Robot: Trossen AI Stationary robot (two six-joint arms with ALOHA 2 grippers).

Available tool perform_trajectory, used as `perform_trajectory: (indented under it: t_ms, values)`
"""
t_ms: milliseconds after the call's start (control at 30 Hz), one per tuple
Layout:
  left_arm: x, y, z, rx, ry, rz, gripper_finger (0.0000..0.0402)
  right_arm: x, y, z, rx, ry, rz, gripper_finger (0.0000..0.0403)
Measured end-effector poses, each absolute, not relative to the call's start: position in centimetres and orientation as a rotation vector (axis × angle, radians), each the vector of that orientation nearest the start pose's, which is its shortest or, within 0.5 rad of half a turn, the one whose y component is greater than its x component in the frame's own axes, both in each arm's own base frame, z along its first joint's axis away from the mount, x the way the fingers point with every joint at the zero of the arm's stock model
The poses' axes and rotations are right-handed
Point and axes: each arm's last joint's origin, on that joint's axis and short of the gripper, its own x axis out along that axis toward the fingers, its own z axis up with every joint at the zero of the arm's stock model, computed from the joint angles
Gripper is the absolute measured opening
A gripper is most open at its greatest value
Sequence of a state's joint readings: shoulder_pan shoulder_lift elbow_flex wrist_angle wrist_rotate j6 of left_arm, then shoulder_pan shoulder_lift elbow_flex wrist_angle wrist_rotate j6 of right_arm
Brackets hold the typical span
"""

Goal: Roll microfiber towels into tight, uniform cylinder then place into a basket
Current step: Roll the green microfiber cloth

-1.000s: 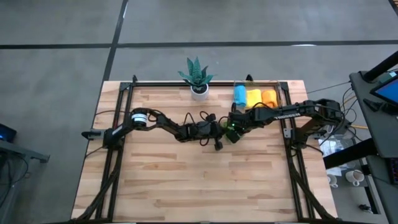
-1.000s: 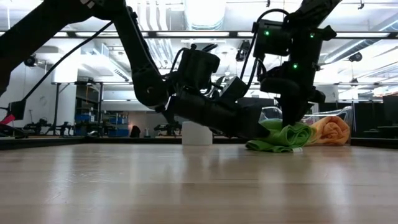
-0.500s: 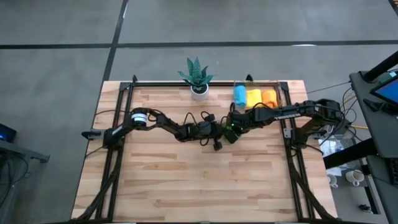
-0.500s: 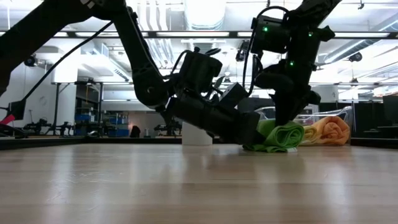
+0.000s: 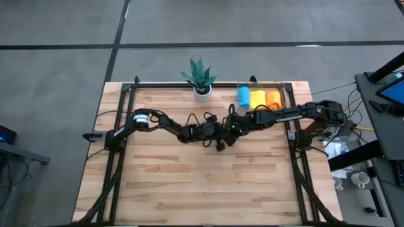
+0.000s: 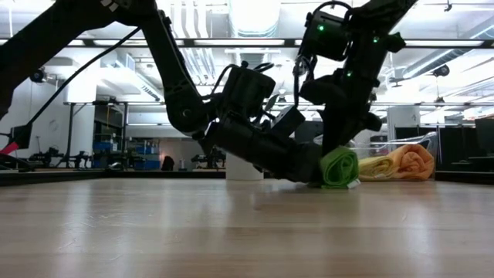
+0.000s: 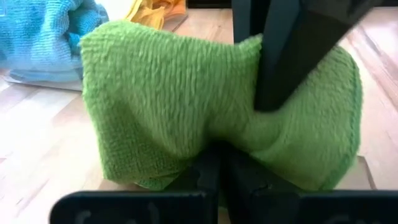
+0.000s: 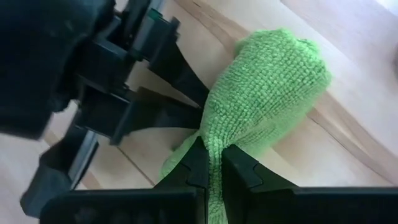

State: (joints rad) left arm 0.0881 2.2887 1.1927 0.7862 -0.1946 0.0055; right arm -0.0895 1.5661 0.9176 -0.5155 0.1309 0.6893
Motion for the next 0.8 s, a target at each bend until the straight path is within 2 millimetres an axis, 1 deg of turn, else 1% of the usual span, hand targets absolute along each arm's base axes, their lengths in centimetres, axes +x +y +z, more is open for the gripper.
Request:
perform_trajectory:
  t_ms: [333, 500, 667, 800]
  values:
    - [44.6, 4.6, 7.9, 0.026, 0.345, 0.286, 0.0000, 30.0, -3.1, 16.5, 0.576, 1.019, -0.562, 0.0013]
    - [44.4, 4.6, 8.0, 0.035, 0.379, 0.284, 0.0000, 30.2, -3.1, 16.4, 0.555, 1.017, -0.551, 0.0013]
    - [43.9, 4.4, 8.7, 0.033, 0.446, 0.280, 0.0000, 30.3, -3.2, 16.4, 0.548, 1.008, -0.544, 0.0013]
    - [43.4, 4.2, 9.9, 0.036, 0.515, 0.275, 0.0000, 30.4, -3.2, 16.5, 0.547, 0.994, -0.538, 0.0013]
